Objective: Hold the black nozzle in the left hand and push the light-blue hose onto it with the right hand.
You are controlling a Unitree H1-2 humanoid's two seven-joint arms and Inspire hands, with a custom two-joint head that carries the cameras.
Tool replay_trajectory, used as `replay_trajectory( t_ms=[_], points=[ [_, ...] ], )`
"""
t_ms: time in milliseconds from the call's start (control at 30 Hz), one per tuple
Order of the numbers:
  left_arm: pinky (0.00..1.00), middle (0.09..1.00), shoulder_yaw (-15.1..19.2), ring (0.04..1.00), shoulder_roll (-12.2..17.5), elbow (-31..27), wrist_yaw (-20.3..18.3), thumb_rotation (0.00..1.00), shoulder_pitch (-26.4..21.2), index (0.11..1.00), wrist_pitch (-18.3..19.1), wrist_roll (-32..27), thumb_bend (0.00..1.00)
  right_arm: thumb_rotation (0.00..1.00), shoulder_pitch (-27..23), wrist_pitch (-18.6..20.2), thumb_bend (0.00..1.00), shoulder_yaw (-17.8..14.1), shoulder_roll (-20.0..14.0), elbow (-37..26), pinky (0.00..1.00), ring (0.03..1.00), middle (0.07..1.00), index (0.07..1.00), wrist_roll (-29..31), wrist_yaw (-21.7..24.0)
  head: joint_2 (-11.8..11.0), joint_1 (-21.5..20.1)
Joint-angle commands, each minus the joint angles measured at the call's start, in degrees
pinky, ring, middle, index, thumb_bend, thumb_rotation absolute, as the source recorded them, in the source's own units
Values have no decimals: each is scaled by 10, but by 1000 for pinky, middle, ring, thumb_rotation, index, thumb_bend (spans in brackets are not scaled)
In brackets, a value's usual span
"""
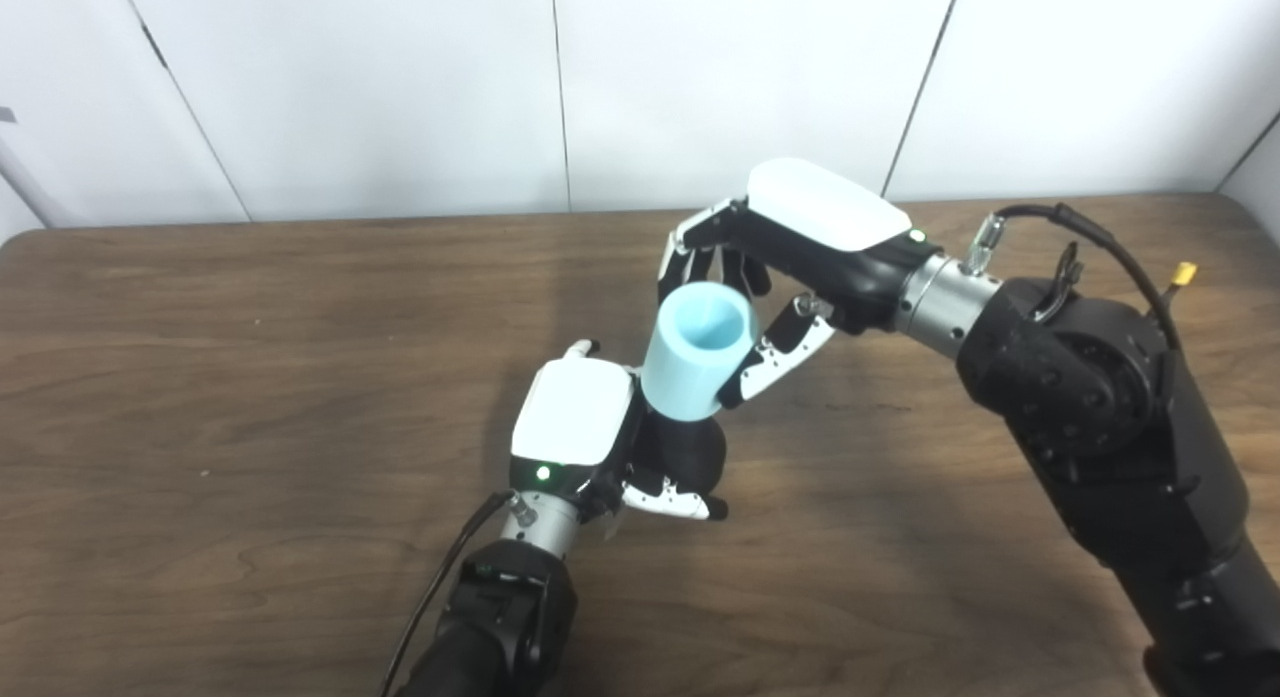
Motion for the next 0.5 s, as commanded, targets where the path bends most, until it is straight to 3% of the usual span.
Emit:
replay_trajectory(
  t_ms=[0, 467],
  points=[
    [881, 525, -6, 620, -5, 3, -7, 0, -3, 459, -4, -2, 521, 0, -16, -13, 510, -4, -1, 0, 268, 346, 469, 538, -7, -17, 0, 0],
    [881, 530, -8, 625, -7, 1, -13, 0, -4, 455, -3, 2, 520, 0, -26, -23, 512, -2, -4, 11, 295, 361, 496, 532, -10, -11, 4, 0]
  ],
)
